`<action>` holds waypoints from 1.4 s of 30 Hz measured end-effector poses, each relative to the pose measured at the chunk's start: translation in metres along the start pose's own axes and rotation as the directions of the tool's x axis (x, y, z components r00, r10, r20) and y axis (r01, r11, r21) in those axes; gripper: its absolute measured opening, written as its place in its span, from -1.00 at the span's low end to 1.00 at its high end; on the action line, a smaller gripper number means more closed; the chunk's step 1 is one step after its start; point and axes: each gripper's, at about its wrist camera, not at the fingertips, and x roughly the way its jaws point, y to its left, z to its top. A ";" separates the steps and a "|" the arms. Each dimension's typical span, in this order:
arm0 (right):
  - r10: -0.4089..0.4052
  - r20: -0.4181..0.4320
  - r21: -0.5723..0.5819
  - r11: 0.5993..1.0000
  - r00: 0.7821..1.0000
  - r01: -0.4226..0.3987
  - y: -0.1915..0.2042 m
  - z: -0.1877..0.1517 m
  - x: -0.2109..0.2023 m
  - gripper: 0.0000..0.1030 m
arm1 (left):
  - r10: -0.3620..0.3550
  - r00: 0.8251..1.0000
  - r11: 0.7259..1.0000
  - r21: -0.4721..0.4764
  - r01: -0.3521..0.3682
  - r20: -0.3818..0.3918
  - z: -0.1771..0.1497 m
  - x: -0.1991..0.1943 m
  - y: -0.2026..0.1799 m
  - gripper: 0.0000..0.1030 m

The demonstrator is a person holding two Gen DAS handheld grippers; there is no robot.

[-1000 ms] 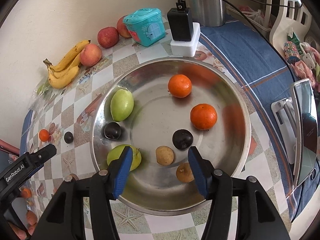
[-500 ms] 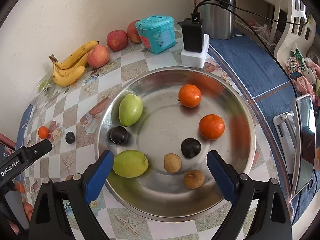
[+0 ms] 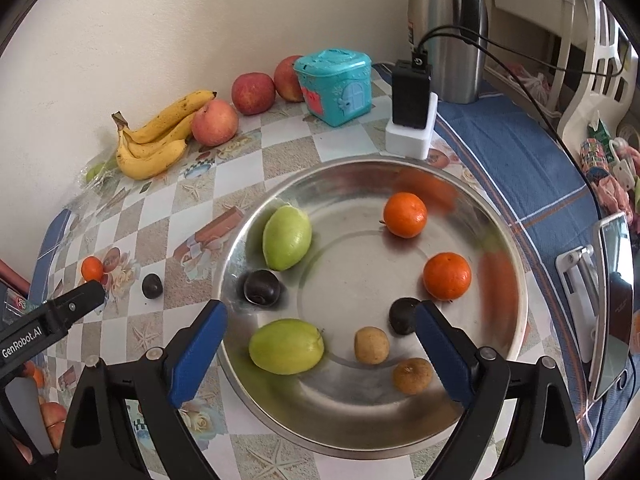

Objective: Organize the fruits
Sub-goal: 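Lift both open tools out of the bowl toward the orange and plum, then close the left tool on the orange while the right tool grasps the dark plum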

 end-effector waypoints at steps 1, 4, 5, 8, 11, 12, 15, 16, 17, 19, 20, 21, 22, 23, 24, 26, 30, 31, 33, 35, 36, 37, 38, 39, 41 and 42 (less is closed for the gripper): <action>-0.004 0.010 -0.008 1.000 1.000 0.004 0.003 0.001 0.000 0.83 | 0.000 1.000 1.000 -0.002 0.000 0.001 0.001 0.001 0.002 1.00; -0.008 0.026 -0.034 0.999 1.000 0.009 0.012 0.001 0.000 0.83 | 0.000 1.000 1.000 0.010 0.000 0.020 0.006 0.000 0.006 1.00; -0.009 0.031 -0.041 0.999 0.999 0.011 0.015 0.001 0.001 0.83 | 0.004 0.999 1.000 0.019 -0.005 0.041 0.009 -0.003 0.007 1.00; -0.005 0.043 -0.055 0.998 0.999 0.007 0.024 0.001 0.002 0.83 | 0.001 0.996 0.999 0.045 -0.005 0.093 0.018 -0.012 0.010 1.00; 0.013 0.050 -0.065 0.998 0.999 -0.009 0.034 0.002 0.003 0.83 | 0.027 0.994 0.996 0.076 -0.035 0.108 0.026 -0.013 0.017 1.00; 0.020 0.054 -0.072 0.997 0.998 -0.016 0.039 0.002 0.002 0.83 | 0.043 0.993 0.996 0.080 -0.051 0.106 0.029 -0.011 0.022 1.00; 0.016 0.065 -0.115 0.993 0.998 -0.008 0.056 0.002 0.003 0.83 | 0.047 0.993 0.996 0.066 -0.054 0.108 0.034 -0.006 0.040 1.00; 0.012 0.066 -0.131 0.991 0.998 -0.003 0.062 0.002 0.004 0.83 | 0.046 0.993 0.997 0.055 -0.052 0.110 0.037 -0.004 0.049 1.00; 0.010 0.065 -0.146 0.989 0.998 0.000 0.068 0.002 0.006 0.83 | 0.050 0.992 0.997 0.044 -0.056 0.112 0.039 -0.002 0.057 1.00; 0.021 0.055 -0.165 0.986 0.998 -0.011 0.078 0.002 0.010 0.83 | 0.082 0.989 0.996 0.017 -0.084 0.120 0.043 0.001 0.074 1.00; 0.031 0.051 -0.166 0.986 0.998 -0.023 0.083 0.002 0.011 0.83 | 0.121 0.985 0.993 -0.010 -0.120 0.123 0.045 0.003 0.085 1.00; 0.046 0.043 -0.171 0.984 0.998 -0.038 0.089 0.002 0.015 0.83 | 0.160 0.980 0.987 -0.042 -0.156 0.122 0.047 0.006 0.097 1.00; 0.056 0.036 -0.177 0.983 0.998 -0.049 0.095 0.003 0.017 0.83 | 0.183 0.976 0.982 -0.073 -0.175 0.119 0.048 0.007 0.109 1.00; 0.065 0.030 -0.184 0.981 0.997 -0.058 0.101 0.004 0.020 0.83 | 0.186 0.976 0.980 -0.099 -0.175 0.117 0.049 0.009 0.121 1.00; 0.073 0.024 -0.189 0.980 0.997 -0.067 0.107 0.004 0.023 0.83 | 0.178 0.977 0.978 -0.128 -0.163 0.116 0.050 0.012 0.135 1.00; 0.085 0.010 -0.203 0.976 0.996 -0.081 0.121 0.006 0.031 0.83 | 0.169 0.980 0.974 -0.170 -0.150 0.104 0.050 0.018 0.154 1.00; 0.095 -0.014 -0.241 0.966 0.995 -0.095 0.148 0.007 0.046 0.83 | 0.151 0.985 0.970 -0.205 -0.132 0.083 0.050 0.032 0.174 1.00; 0.096 -0.019 -0.250 0.963 0.995 -0.098 0.153 0.007 0.049 0.83 | 0.143 0.986 0.971 -0.203 -0.124 0.082 0.051 0.035 0.175 1.00; 0.090 -0.032 -0.267 0.959 0.995 -0.095 0.163 0.007 0.057 0.83 | 0.131 0.988 0.976 -0.184 -0.114 0.084 0.052 0.041 0.173 1.00; 0.082 -0.051 -0.273 0.958 0.995 -0.093 0.170 0.006 0.066 0.83 | 0.123 0.989 0.982 -0.155 -0.108 0.087 0.054 0.046 0.168 1.00; 0.083 -0.061 -0.274 0.957 0.995 -0.097 0.173 0.005 0.070 0.83 | 0.116 0.989 0.985 -0.140 -0.103 0.090 0.055 0.048 0.163 1.00; 0.084 -0.070 -0.275 0.956 0.994 -0.101 0.175 0.005 0.074 0.83 | 0.104 0.990 0.988 -0.124 -0.092 0.094 0.057 0.050 0.158 1.00; 0.082 -0.078 -0.277 0.956 0.994 -0.100 0.177 0.004 0.079 0.83 | 0.092 0.991 0.991 -0.110 -0.081 0.095 0.057 0.052 0.153 1.00; 0.077 -0.084 -0.279 0.955 0.993 -0.098 0.179 0.003 0.082 0.83 | 0.082 0.992 0.993 -0.095 -0.073 0.092 0.058 0.054 0.148 1.00; 0.070 -0.094 -0.282 0.955 0.993 -0.094 0.182 0.002 0.089 0.83 | 0.073 0.994 0.996 -0.064 -0.068 0.080 0.059 0.061 0.137 1.00; 0.066 -0.099 -0.283 0.955 0.993 -0.092 0.183 0.002 0.092 0.83 | 0.072 0.994 0.997 -0.048 -0.068 0.078 0.059 0.064 0.132 1.00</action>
